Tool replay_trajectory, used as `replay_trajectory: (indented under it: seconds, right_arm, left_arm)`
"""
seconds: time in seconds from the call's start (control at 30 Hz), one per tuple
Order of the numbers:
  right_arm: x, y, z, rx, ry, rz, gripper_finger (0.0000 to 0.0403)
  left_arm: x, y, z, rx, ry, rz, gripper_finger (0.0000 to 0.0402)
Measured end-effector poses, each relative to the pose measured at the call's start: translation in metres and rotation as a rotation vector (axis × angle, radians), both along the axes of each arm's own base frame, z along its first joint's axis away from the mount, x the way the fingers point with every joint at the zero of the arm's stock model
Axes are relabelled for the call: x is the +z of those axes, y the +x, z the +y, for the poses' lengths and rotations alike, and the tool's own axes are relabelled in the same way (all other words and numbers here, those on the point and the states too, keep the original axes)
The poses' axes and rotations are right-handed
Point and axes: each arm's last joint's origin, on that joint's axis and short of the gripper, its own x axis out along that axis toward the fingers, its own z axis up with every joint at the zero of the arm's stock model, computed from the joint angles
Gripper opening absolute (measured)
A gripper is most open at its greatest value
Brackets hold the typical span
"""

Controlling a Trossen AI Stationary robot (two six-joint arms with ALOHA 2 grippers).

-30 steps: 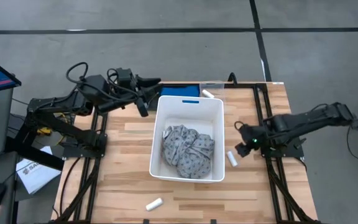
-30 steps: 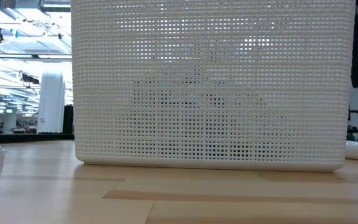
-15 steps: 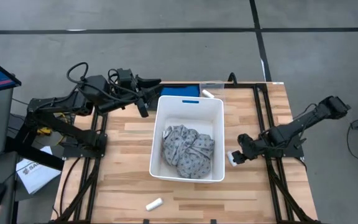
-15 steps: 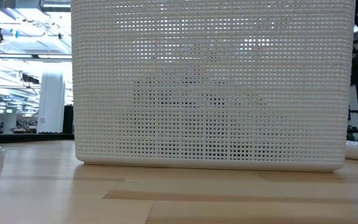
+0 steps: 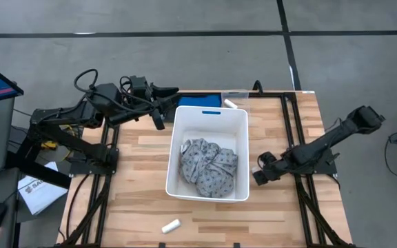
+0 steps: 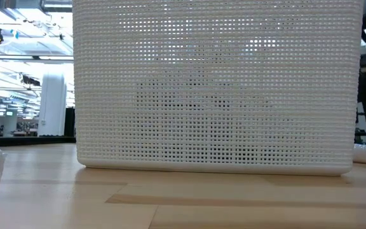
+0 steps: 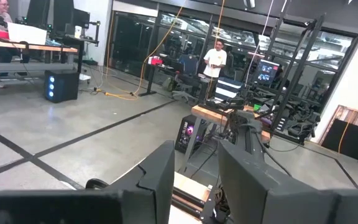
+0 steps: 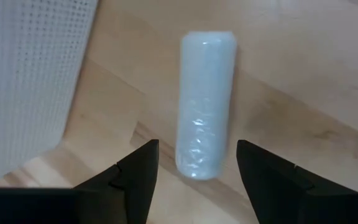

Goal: Pick & place medical supplies in basket/bin
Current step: Put the top white bandage into the transparent bin

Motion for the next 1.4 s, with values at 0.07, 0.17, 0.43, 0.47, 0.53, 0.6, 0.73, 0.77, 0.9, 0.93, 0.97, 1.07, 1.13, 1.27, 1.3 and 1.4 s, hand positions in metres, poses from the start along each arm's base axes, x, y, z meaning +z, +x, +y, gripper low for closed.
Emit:
replay_trajectory:
  seconds: [0.07,0.17,0.43,0.47,0.53,0.6,0.73,0.77,0.9,0.93,0.97,1.07,1.13,1.27,1.3,1.4]
  right_arm:
    - [-0.004,0.002,0.001,0.001,-0.010,0.019,0.0204]
    - [-0.009,0.003,0.002,0.001,-0.027,0.054,0.0185]
    - [-0.009,0.003,0.001,-0.008,-0.043,0.043,0.0089]
    - [-0.008,0.003,0.000,-0.012,-0.045,0.031,0.0075]
    - [-0.004,0.001,-0.001,-0.021,-0.041,0.007,0.0050]
    - [0.002,0.000,-0.001,-0.029,-0.035,-0.023,0.0030]
    - [0.023,-0.005,-0.007,-0.115,-0.073,-0.069,0.0026]
    - [0.030,-0.007,-0.010,-0.137,-0.089,-0.078,0.0026]
    - [0.057,-0.014,-0.024,-0.227,-0.155,-0.141,0.0027]
    - [0.064,-0.016,-0.028,-0.247,-0.173,-0.166,0.0027]
    - [0.071,-0.016,-0.032,-0.265,-0.190,-0.195,0.0027]
    - [0.087,-0.018,-0.047,-0.313,-0.245,-0.265,0.0027]
    - [0.093,-0.018,-0.058,-0.333,-0.287,-0.284,0.0027]
    - [0.101,-0.017,-0.079,-0.362,-0.380,-0.268,0.0027]
    - [0.102,-0.018,-0.085,-0.366,-0.395,-0.256,0.0027]
    - [0.104,-0.016,-0.104,-0.378,-0.429,-0.253,0.0028]
  left_arm:
    - [0.000,0.000,0.000,0.000,-0.003,-0.002,0.0115]
    - [0.000,0.000,0.000,-0.002,-0.017,-0.008,0.0115]
    - [0.002,-0.004,0.000,-0.006,-0.017,-0.019,0.0115]
    - [0.003,-0.005,0.000,-0.006,-0.018,-0.022,0.0115]
    - [0.003,-0.005,0.000,-0.007,-0.018,-0.024,0.0115]
    - [0.004,-0.007,0.000,-0.008,-0.017,-0.023,0.0115]
    - [0.004,-0.008,0.000,-0.008,-0.018,-0.029,0.0115]
    - [0.004,-0.008,0.000,-0.008,-0.018,-0.028,0.0115]
    - [0.004,-0.008,0.000,-0.008,-0.018,-0.028,0.0115]
    - [0.004,-0.008,0.000,-0.008,-0.018,-0.028,0.0115]
    - [0.004,-0.008,0.000,-0.008,-0.018,-0.028,0.0115]
    - [0.004,-0.008,0.000,-0.003,-0.018,-0.029,0.0115]
    - [0.005,-0.008,0.000,-0.001,-0.018,-0.031,0.0115]
    - [0.005,-0.008,0.000,0.003,-0.019,-0.037,0.0115]
    - [0.005,-0.008,0.000,0.003,-0.019,-0.037,0.0115]
    - [0.005,-0.008,0.000,0.003,-0.019,-0.037,0.0115]
